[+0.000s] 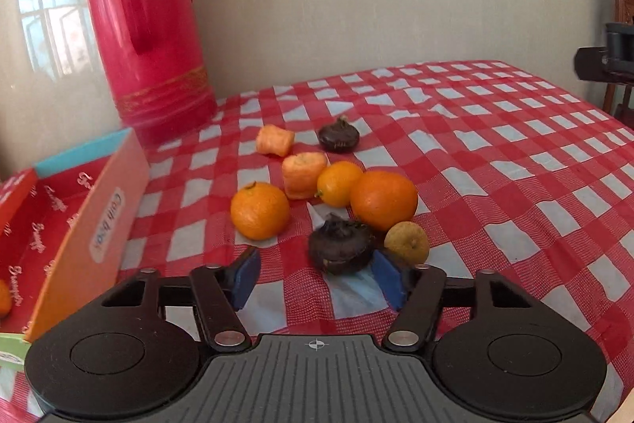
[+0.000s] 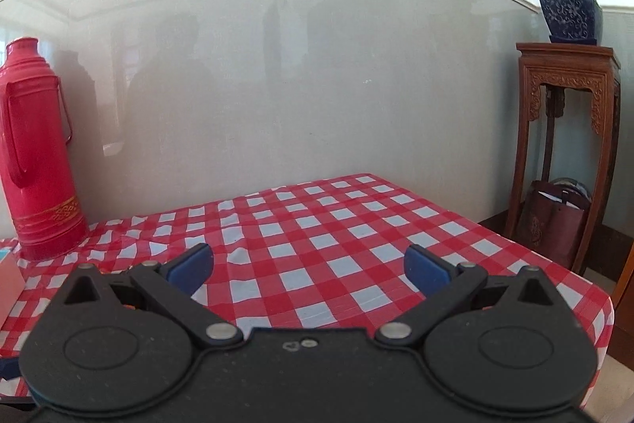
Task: Organize fruits
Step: 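Move the left tool to a dark mangosteen and close on it, then carry the mangosteen into the red box and open the left tool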
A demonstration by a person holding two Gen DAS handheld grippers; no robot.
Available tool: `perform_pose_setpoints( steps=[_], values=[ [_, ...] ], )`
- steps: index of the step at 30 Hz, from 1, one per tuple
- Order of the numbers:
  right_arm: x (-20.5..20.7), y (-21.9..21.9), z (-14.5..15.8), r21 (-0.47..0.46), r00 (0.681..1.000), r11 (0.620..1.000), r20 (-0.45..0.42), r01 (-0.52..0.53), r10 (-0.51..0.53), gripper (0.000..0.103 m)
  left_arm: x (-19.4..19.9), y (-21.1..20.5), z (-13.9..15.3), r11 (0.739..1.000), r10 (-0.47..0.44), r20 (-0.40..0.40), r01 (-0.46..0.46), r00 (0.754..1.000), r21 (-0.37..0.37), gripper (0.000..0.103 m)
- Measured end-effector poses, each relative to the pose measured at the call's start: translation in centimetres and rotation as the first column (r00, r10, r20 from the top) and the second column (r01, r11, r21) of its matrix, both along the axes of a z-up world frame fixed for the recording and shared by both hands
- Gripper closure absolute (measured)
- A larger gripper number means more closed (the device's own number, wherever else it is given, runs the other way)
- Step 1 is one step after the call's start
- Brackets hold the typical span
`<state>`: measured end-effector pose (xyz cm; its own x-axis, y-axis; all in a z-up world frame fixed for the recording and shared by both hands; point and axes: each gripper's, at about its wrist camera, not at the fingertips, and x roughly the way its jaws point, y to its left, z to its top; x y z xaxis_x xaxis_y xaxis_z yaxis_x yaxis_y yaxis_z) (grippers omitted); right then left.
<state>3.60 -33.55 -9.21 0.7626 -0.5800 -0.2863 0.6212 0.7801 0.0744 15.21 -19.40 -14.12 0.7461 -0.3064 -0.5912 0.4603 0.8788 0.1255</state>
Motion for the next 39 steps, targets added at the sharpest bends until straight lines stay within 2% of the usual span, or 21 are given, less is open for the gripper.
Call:
perform_pose_setpoints(
  steps=[2,8,15,23,27,31,36,39],
  values=[
    [-0.1,-0.2,0.0,0.003,1.000,1.000,0.004,0.003,-0.003,0.006,0.1,-0.2,-0.1,1.000,0.000,-0.003,0.000,1.000,-0.005,0.043],
    [0.2,-0.2,-0.2,0.003,1.000,1.000,-0.012,-0.010,0.010,0.006,0.0,-0.8,-0.1,1.000,-0.022,-0.012,0.022,1.000,-0.014,0.063],
    [0.2,-0.1,-0.2,-0.001,1.000,1.000,-0.012,-0.020,0.020,0.006,0.2,-0.6,0.0,0.999,0.005,-0.018,-0.006,1.000,-0.040,0.065],
    [0.3,-0.1,-0.2,0.000,1.000,1.000,-0.012,-0.027,0.027,0.006,-0.6,1.2,1.8,0.994,0.100,0.111,-0.094,0.989,-0.055,0.065],
    [0.4,0.2,-0.2,-0.004,0.999,1.000,-0.013,-0.029,0.029,0.006,-0.9,3.1,3.2,0.982,0.186,0.193,-0.177,0.963,-0.062,0.065],
    [0.7,0.6,-0.3,-0.005,0.999,0.999,-0.019,-0.038,0.038,0.006,-0.4,5.7,4.2,0.956,0.292,0.231,-0.281,0.928,-0.079,0.065],
    [1.4,1.5,-0.3,-0.005,0.998,0.998,-0.026,-0.062,0.061,0.006,1.0,9.6,4.8,0.898,0.441,0.232,-0.431,0.867,-0.094,0.065],
    [1.9,2.3,-0.4,-0.016,0.996,0.997,-0.035,-0.081,0.080,0.006,2.1,12.0,4.7,0.853,0.522,0.194,-0.515,0.831,-0.091,0.064]
  ],
)
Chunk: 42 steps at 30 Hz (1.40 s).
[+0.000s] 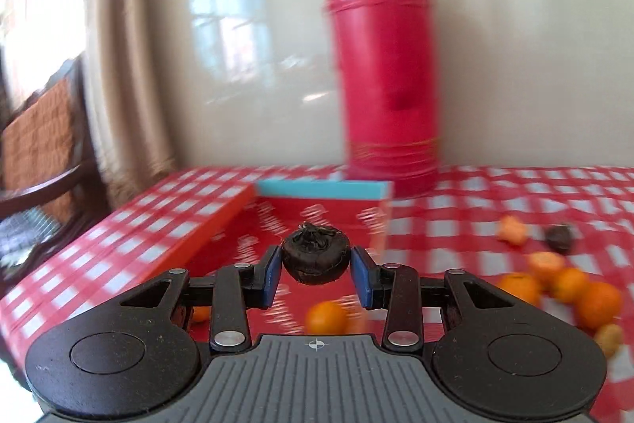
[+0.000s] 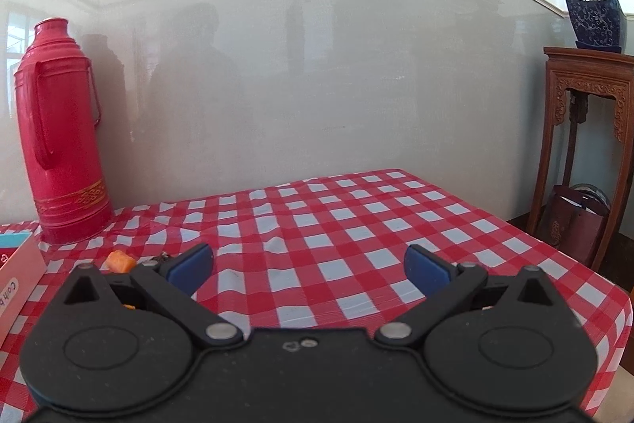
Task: Organize fruits
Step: 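Carry the mangosteen into the red box and open the left tool, then close the right tool around the small yellow-green fruit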
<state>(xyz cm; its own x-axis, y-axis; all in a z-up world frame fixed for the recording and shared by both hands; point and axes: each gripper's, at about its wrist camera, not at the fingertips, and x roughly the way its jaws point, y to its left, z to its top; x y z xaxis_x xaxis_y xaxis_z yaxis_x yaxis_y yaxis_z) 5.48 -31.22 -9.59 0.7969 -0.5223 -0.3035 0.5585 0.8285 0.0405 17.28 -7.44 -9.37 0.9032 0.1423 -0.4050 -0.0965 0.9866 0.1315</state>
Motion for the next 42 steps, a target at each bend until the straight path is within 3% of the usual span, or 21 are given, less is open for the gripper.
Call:
perform_pose_setpoints(
  steps=[6,12,21,27,28,31,34,36,38,42],
  values=[
    [1.0,1.5,0.0,-0.003,0.999,0.999,-0.007,-0.038,0.038,0.006,1.9,3.8,-0.5,0.991,0.120,-0.091,-0.125,0.989,-0.043,0.064],
    [1.7,2.9,0.0,-0.020,0.997,0.997,-0.019,-0.075,0.075,0.006,3.0,5.9,-1.4,0.980,0.126,-0.211,-0.155,0.969,-0.125,0.064],
    [2.0,3.3,-0.3,-0.021,0.991,0.992,-0.047,-0.125,0.124,0.006,2.5,7.1,-1.0,0.968,0.163,-0.189,-0.194,0.968,-0.159,0.064],
    [2.6,3.5,-1.1,0.015,0.977,0.981,-0.091,-0.193,0.194,0.006,1.1,8.0,-0.2,0.965,0.208,-0.138,-0.226,0.968,-0.131,0.064],
    [2.7,3.8,-1.2,0.018,0.973,0.978,-0.096,-0.209,0.210,0.006,0.9,8.2,-0.1,0.965,0.217,-0.132,-0.233,0.967,-0.123,0.059],
    [3.0,4.6,-1.6,0.031,0.959,0.965,-0.103,-0.261,0.263,0.013,0.1,9.3,0.1,0.956,0.256,-0.111,-0.268,0.960,-0.119,0.039],
    [3.7,5.4,-2.1,0.058,0.942,0.952,-0.140,-0.301,0.306,0.031,-0.5,10.5,0.6,0.947,0.294,-0.071,-0.301,0.953,-0.110,0.038],
    [4.4,5.6,-2.6,0.095,0.931,0.945,-0.166,-0.314,0.326,0.038,-0.7,11.3,0.8,0.941,0.315,-0.059,-0.320,0.947,-0.110,0.037],
    [5.0,5.6,-3.0,0.137,0.923,0.938,-0.180,-0.318,0.339,0.049,-0.7,12.2,0.8,0.934,0.330,-0.066,-0.336,0.942,-0.121,0.036],
    [5.9,5.8,-3.7,0.205,0.912,0.924,-0.195,-0.322,0.361,0.062,-0.5,13.7,0.5,0.923,0.350,-0.092,-0.360,0.932,-0.139,0.036]
  ],
)
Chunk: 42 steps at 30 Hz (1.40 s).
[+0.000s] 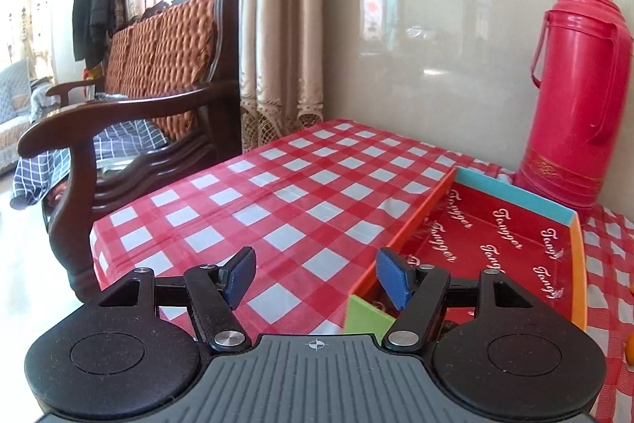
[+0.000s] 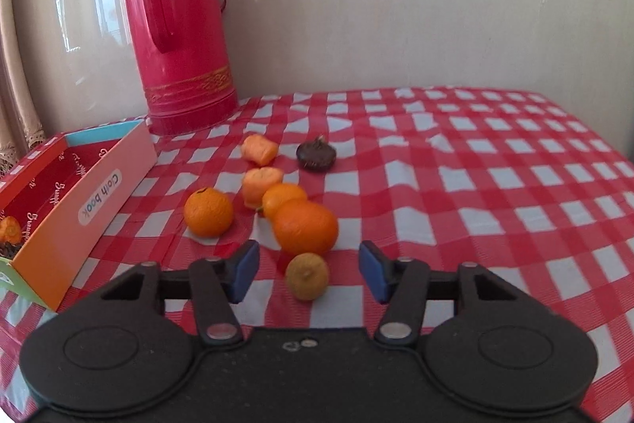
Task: Organize fruits
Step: 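Close the right tool around the small yellow-green fruit, then lower the yellow-green fruit into the red box and open the right tool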
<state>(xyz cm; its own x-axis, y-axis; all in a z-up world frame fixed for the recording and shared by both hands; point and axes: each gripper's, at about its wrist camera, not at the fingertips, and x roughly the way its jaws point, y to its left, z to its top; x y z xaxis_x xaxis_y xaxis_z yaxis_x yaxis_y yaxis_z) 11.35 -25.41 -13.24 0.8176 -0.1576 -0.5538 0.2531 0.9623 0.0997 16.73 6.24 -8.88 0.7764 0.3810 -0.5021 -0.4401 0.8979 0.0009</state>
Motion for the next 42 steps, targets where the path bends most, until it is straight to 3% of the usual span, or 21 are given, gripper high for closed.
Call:
perform_pose_setpoints(
  steps=[3,9,15,23,33,42],
  values=[
    [0.3,0.2,-0.3,0.022,1.000,1.000,-0.014,0.009,-0.009,0.065,0.0,0.7,-0.2,1.000,0.010,-0.007,-0.010,1.000,-0.008,0.036],
    [0.9,0.5,-0.9,-0.005,0.999,1.000,-0.039,0.027,-0.027,0.086,-0.1,1.2,-0.4,1.000,0.017,-0.004,-0.017,1.000,-0.001,0.035],
    [0.6,1.3,-0.6,-0.032,1.000,0.999,-0.019,0.003,-0.003,0.086,-0.3,1.6,-0.4,1.000,0.031,-0.006,-0.031,1.000,-0.002,0.035],
    [0.4,4.3,1.2,-0.038,0.988,0.991,0.079,-0.128,0.131,0.086,-0.7,3.6,-1.0,0.997,0.082,-0.028,-0.082,0.996,0.002,0.034],
    [1.6,10.3,4.0,-0.028,0.928,0.943,0.169,-0.331,0.331,0.086,-1.7,6.3,-1.6,0.990,0.142,-0.039,-0.141,0.989,0.009,0.034],
    [4.0,15.8,3.7,-0.067,0.872,0.879,0.105,-0.473,0.477,0.086,-2.1,7.1,-2.0,0.987,0.159,-0.049,-0.157,0.986,0.037,0.034]
  ],
)
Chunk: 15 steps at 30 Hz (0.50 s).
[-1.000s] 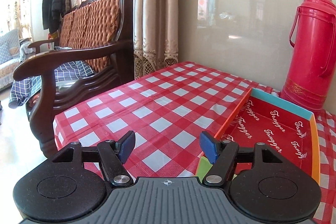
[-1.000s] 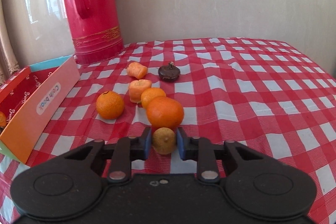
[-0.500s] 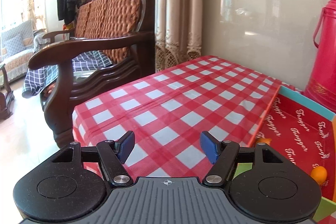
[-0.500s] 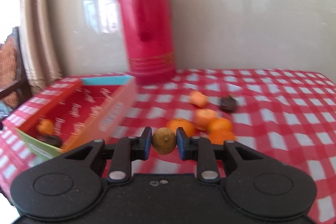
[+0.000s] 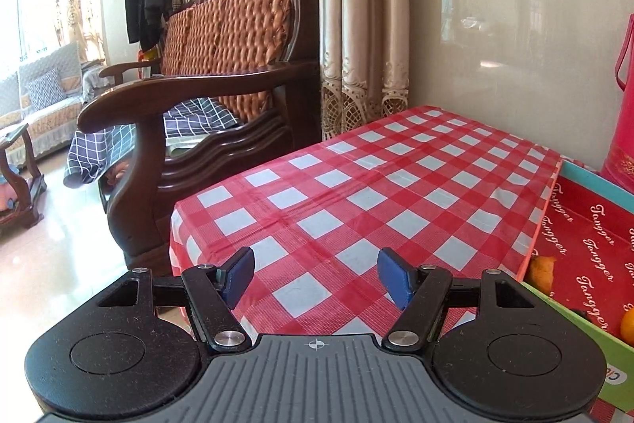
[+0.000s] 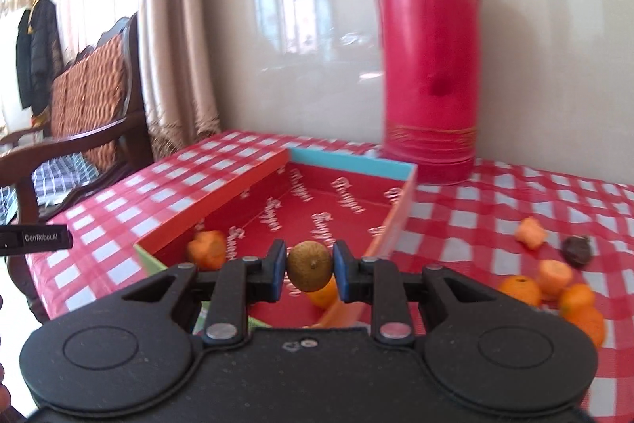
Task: Organize fruits
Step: 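Lower the yellow-green fruit into the red box and open the right tool, then move the left tool back from the box toward the remaining fruit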
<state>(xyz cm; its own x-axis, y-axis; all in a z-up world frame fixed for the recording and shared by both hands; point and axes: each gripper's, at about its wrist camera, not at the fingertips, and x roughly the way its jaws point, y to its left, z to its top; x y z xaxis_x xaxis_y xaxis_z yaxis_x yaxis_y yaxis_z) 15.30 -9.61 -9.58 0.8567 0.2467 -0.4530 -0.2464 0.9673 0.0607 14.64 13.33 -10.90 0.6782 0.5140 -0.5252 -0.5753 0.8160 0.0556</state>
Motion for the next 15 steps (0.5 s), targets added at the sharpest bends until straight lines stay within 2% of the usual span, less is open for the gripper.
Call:
perform_pose_setpoints(
  steps=[7,10,15],
  values=[
    [0.74,1.05,-0.92,-0.022,0.999,1.000,-0.047,-0.012,0.011,0.084,-0.06,0.24,-0.28,1.000,0.000,-0.008,0.000,1.000,0.010,0.034],
    [0.76,1.15,-1.15,-0.042,0.999,0.999,-0.051,-0.013,0.011,0.070,-0.03,0.23,-0.32,1.000,-0.001,-0.008,0.001,1.000,0.006,0.034],
    [0.29,0.59,-0.53,-0.017,1.000,1.000,-0.023,-0.006,0.006,0.052,0.15,-0.35,-0.31,1.000,-0.013,-0.010,0.013,1.000,0.012,0.034]
  ],
)
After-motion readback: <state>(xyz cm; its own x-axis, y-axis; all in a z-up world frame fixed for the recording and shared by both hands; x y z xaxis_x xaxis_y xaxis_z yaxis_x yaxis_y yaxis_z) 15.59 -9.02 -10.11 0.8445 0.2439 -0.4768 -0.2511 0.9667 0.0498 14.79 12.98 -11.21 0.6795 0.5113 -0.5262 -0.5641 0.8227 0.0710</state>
